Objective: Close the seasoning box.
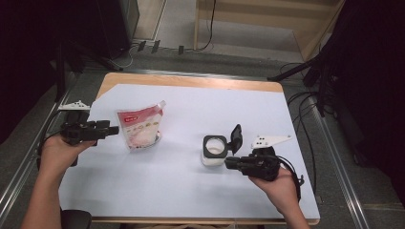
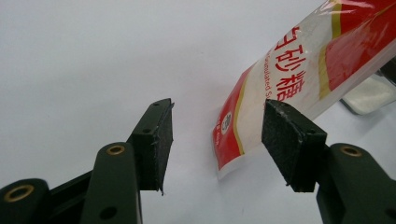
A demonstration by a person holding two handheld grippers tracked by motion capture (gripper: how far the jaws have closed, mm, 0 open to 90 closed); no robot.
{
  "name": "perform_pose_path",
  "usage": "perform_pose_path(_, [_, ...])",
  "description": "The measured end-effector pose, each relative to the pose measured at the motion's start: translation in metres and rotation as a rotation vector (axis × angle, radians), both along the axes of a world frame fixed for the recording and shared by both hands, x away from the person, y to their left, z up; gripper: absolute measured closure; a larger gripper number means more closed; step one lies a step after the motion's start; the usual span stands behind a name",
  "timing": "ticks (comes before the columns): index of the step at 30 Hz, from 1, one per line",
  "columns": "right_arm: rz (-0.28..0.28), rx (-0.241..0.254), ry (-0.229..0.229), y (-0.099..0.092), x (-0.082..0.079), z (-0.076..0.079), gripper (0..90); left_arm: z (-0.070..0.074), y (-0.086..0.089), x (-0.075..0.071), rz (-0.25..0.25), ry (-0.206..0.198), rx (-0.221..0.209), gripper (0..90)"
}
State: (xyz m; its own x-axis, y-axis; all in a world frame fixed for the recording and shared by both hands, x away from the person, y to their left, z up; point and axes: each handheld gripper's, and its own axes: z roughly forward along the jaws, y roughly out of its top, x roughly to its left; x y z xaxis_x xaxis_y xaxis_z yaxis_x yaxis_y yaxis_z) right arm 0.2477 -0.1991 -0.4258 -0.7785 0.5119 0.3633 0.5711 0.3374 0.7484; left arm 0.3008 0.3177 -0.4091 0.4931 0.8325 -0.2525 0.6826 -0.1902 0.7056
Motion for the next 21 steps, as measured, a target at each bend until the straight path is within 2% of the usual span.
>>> perform_pose_path(3, [-0.009,0.008,0.007,-0.005,0.001,0.0,86.4,0.0,-0.003,0.001,-0.014,-0.008,0.008,44.3])
perform_pose_path(7, [-0.025,-0.007,0.016,-0.013,0.004,-0.001,90.0,-0.001,-0.005,0.002,-0.022,-0.008,0.007,44.1])
perform_pose_path(9, [-0.031,-0.018,0.007,-0.016,0.005,0.0,90.0,-0.001,-0.005,0.002,-0.019,-0.007,0.004,44.1])
perform_pose_path(15, [-0.069,-0.009,-0.012,-0.031,0.008,0.005,90.0,-0.001,-0.005,0.001,-0.011,-0.012,0.005,43.8])
perform_pose_path(21, [-0.122,-0.015,0.0,-0.042,0.017,0.002,90.0,-0.002,-0.007,0.002,-0.019,-0.006,0.01,43.7])
